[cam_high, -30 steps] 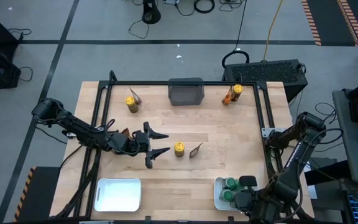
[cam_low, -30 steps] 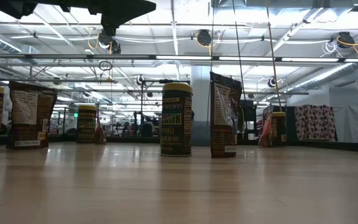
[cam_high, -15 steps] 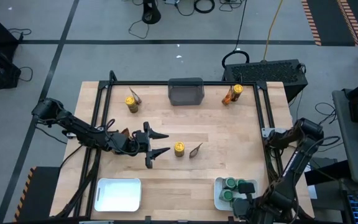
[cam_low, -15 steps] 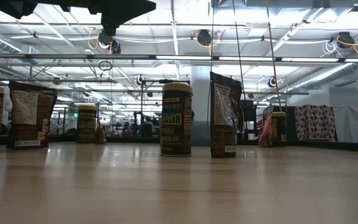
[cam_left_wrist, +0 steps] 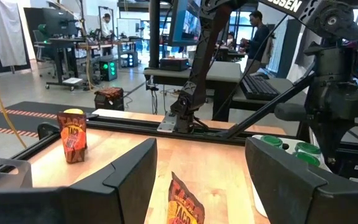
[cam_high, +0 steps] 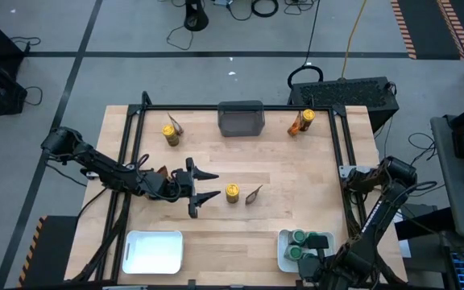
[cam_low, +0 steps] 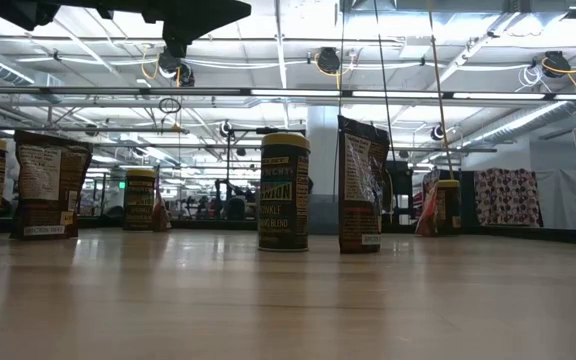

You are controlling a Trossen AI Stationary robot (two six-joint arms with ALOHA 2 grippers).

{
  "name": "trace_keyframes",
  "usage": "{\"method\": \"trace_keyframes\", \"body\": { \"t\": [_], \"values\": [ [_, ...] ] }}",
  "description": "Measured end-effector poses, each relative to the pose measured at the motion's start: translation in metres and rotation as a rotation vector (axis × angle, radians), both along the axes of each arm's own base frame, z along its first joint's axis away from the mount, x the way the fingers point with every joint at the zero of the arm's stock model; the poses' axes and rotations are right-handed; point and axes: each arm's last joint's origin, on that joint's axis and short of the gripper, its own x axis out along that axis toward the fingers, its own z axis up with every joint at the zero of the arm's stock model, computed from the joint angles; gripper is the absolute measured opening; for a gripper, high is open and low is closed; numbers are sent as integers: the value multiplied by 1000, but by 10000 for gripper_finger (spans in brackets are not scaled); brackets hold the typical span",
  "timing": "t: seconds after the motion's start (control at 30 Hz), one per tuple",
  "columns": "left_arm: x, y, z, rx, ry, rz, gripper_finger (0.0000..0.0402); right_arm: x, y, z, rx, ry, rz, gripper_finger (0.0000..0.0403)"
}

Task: Sort spices by type
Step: Adjust the green seasoning bottle, then put the bottom right yellow seasoning bottle into the gray bin

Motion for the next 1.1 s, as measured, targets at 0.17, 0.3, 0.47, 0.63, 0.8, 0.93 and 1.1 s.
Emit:
{"method": "trace_keyframes", "body": {
  "t": [0.17, 0.3, 0.47, 0.63, 0.8, 0.93, 1.1],
  "values": [
    [0, 0, 0, 0, 0, 0, 248, 1, -4, -1, -25, 19, -29, 0],
    [0, 0, 0, 0, 0, 0, 248, -1, -6, -1, -43, 34, -31, 0],
    [0, 0, 0, 0, 0, 0, 248, 0, -5, -1, -33, 23, -15, 0],
    [0, 0, 0, 0, 0, 0, 248, 0, -5, 3, -26, 7, 9, 0],
    [0, 0, 0, 0, 0, 0, 248, -2, -11, 22, -8, -89, 29, 0],
    [0, 0, 0, 0, 0, 0, 248, -6, -21, 42, -16, -190, 50, 0],
    [0, 0, 0, -2, 0, -2, 248, -6, -39, 66, -65, -320, 80, 0]
  ]
}}
